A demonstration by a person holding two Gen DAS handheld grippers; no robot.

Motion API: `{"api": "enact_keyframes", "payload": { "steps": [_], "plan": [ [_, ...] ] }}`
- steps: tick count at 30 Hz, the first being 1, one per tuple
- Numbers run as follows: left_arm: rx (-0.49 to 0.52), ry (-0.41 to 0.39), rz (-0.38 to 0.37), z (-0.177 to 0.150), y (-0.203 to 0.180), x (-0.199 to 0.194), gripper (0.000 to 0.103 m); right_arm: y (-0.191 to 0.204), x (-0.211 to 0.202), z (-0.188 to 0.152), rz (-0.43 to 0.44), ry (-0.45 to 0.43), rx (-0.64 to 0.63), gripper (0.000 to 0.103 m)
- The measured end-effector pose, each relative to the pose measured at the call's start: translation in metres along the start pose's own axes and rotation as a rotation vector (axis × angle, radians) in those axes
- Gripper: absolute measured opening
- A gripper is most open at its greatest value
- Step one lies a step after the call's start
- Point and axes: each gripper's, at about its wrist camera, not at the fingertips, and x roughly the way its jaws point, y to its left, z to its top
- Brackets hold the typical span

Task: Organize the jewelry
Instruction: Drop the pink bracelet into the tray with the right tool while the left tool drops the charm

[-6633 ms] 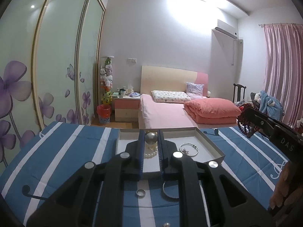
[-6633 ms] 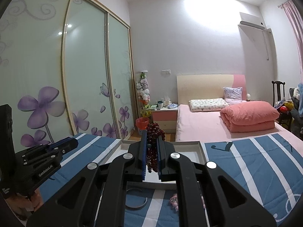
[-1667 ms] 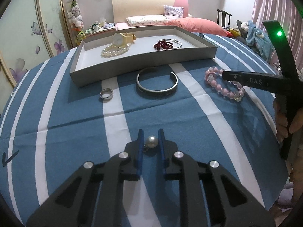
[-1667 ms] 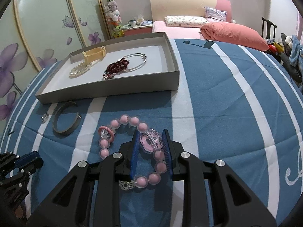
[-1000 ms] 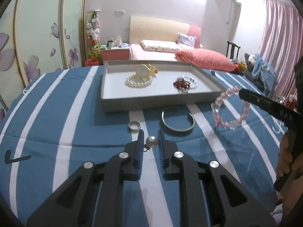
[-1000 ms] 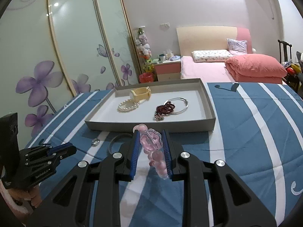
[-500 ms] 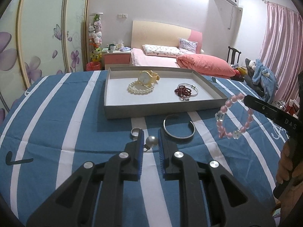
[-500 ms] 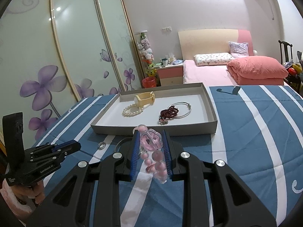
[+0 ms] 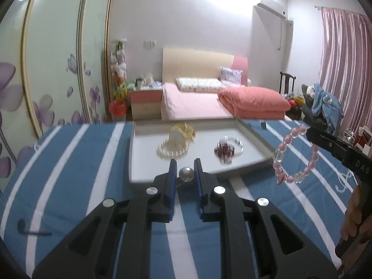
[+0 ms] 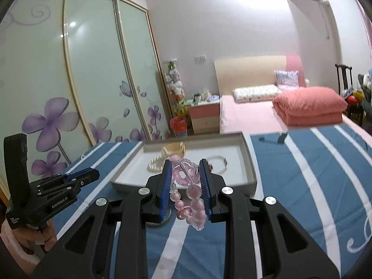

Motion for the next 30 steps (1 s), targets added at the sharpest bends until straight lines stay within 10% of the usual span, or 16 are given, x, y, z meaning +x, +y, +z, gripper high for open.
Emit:
{"api": "enact_keyframes", "payload": {
  "steps": [30],
  "plan": [
    [-0.009, -0.077, 0.039, 0.054, 0.004, 0.096, 0.016, -0.006, 0.095, 0.034, -0.045, -0.037, 0.004, 0.025]
  ]
}}
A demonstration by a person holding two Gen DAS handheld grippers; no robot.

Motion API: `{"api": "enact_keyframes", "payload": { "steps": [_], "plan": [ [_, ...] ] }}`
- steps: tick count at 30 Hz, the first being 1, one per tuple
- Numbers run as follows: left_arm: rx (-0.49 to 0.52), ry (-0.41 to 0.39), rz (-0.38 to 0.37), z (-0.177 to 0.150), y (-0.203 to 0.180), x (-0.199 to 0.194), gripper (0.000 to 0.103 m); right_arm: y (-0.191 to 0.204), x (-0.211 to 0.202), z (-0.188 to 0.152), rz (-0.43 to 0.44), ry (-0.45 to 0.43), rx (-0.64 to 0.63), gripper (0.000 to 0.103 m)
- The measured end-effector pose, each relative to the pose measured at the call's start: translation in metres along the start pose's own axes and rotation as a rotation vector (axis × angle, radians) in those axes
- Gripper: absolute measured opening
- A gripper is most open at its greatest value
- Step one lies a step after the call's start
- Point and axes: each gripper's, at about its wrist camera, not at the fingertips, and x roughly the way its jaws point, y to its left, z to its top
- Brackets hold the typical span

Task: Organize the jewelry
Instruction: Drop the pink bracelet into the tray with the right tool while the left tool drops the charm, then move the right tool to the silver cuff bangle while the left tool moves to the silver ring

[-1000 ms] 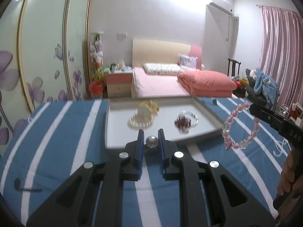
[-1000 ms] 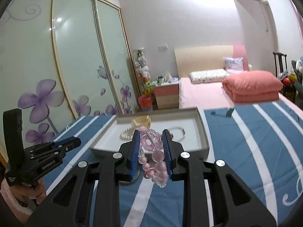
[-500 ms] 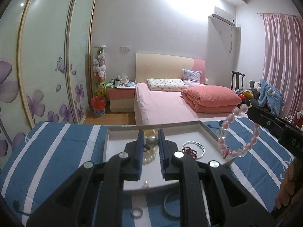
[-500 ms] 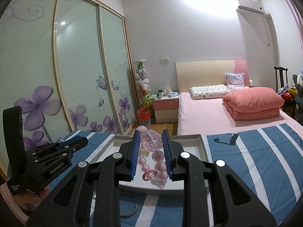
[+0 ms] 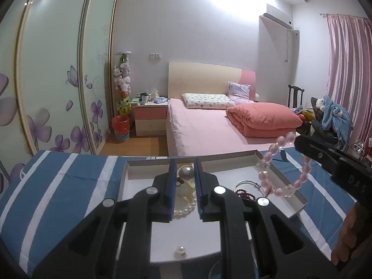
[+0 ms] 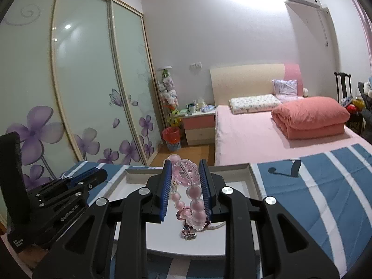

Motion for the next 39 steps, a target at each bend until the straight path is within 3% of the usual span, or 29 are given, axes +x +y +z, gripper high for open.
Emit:
{"api": "enact_keyframes", "payload": {
  "steps": [14, 18, 27, 28, 30, 39],
  "plan": [
    [0.009, 0.066, 0.006, -0.015, 0.001, 0.035, 0.016, -0.012, 0.041, -0.024, -0.028, 0.139, 0.029, 0.027],
    [0.009, 0.071, 0.007, -0.017, 0.0, 0.038, 0.016, -0.014, 0.037, -0.023, -0.041, 0.122, 0.029, 0.044],
    [0.016, 0.084, 0.014, -0.017, -0.001, 0.045, 0.018, -0.018, 0.036, -0.02, -0.056, 0.113, 0.044, 0.044],
    [0.016, 0.084, 0.014, -0.017, -0.001, 0.045, 0.019, -0.019, 0.036, -0.019, -0.055, 0.111, 0.041, 0.044],
    [0.015, 0.08, 0.021, -0.016, -0.002, 0.046, 0.033, -0.02, 0.037, -0.018, -0.055, 0.107, 0.036, 0.044],
    [0.014, 0.08, 0.03, -0.015, 0.0, 0.043, 0.033, -0.021, 0.035, -0.017, -0.058, 0.107, 0.03, 0.044]
  ]
}}
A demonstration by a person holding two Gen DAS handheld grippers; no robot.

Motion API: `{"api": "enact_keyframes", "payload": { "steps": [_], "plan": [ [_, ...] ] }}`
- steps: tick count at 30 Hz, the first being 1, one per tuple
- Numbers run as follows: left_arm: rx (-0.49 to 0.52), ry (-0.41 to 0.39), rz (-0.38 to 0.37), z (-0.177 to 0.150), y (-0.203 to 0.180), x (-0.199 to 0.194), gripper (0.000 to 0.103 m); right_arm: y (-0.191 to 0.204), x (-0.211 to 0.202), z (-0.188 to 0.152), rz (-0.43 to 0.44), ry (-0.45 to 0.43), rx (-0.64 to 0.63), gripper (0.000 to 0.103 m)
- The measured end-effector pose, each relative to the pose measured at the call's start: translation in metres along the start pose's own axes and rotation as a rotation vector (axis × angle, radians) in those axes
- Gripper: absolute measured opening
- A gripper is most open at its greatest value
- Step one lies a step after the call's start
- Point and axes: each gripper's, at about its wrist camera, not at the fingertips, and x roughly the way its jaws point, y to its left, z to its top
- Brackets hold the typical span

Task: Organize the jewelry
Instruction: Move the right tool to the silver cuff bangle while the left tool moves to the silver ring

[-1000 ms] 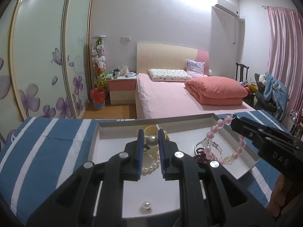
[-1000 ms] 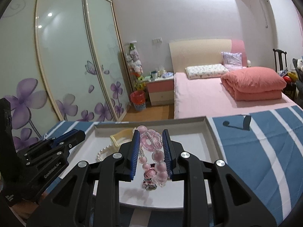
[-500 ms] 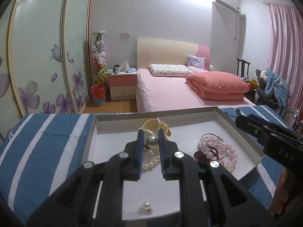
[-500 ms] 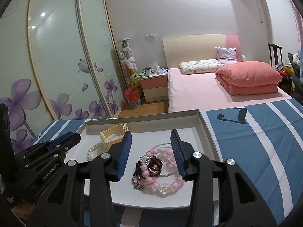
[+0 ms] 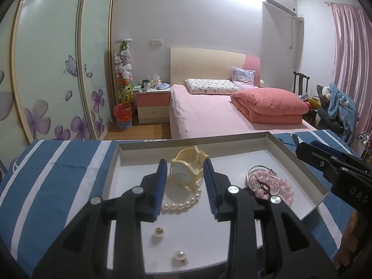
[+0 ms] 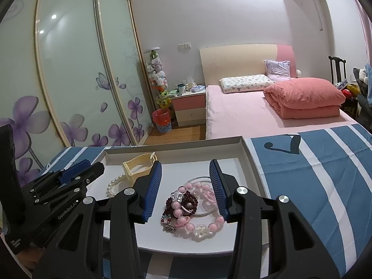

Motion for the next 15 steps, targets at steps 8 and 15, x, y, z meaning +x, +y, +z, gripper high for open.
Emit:
{"api": "enact_keyframes", "payload": {
  "steps": [8, 15],
  "plan": [
    [-0.001, -0.002, 0.027, -0.006, 0.018, -0.026, 0.033, 0.008, -0.016, -0.009, 0.005, 0.031, -0.028, 0.044],
    [-0.009, 0.037, 0.071, -0.03, 0.051, -0.061, 0.039, 0.021, -0.032, -0.043, 0.034, 0.173, -0.07, 0.044]
  ]
}}
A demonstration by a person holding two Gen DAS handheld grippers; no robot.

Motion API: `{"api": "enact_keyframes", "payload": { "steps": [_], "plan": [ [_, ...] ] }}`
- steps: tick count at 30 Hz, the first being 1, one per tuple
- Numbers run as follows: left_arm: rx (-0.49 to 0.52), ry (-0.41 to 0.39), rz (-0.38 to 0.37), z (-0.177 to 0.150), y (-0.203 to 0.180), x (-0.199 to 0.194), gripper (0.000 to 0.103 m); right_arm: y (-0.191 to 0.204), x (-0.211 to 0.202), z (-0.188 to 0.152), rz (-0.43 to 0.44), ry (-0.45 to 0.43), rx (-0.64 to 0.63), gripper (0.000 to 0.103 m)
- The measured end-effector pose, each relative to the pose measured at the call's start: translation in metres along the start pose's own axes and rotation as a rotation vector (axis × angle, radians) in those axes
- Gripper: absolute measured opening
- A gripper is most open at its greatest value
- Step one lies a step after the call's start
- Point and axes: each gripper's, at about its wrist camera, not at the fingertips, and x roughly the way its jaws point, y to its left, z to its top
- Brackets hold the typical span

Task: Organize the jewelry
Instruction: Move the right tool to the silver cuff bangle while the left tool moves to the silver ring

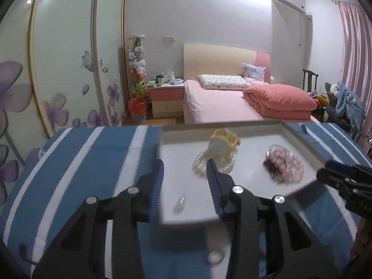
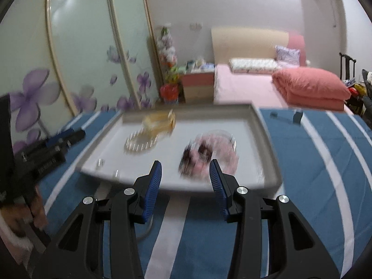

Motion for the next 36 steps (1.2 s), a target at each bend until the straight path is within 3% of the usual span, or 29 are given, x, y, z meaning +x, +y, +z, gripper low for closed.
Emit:
{"api": "enact_keyframes", "payload": {
  "steps": [9, 17, 29, 31, 36],
  "plan": [
    [-0.041, 0.031, 0.029, -0.024, 0.038, -0.028, 0.041, 0.042, -0.005, -0.049, 0.03, 0.154, -0.012, 0.052],
    [-0.074, 0.027, 0.041, -0.027, 0.058, -0.042, 0.044, 0.078, 0.009, -0.061, -0.055, 0.224, 0.01, 0.072],
    [-0.122, 0.01, 0.068, -0.03, 0.088, -0.056, 0.046, 0.1, 0.045, -0.048, -0.275, 0.246, 0.09, 0.073],
    [-0.126, 0.012, 0.068, -0.03, 0.09, -0.056, 0.046, 0.099, 0.046, -0.047, -0.284, 0.243, 0.087, 0.066],
    [-0.111, 0.023, 0.044, -0.032, 0.086, -0.056, 0.046, 0.091, 0.039, -0.049, -0.223, 0.249, 0.036, 0.066]
  ]
}}
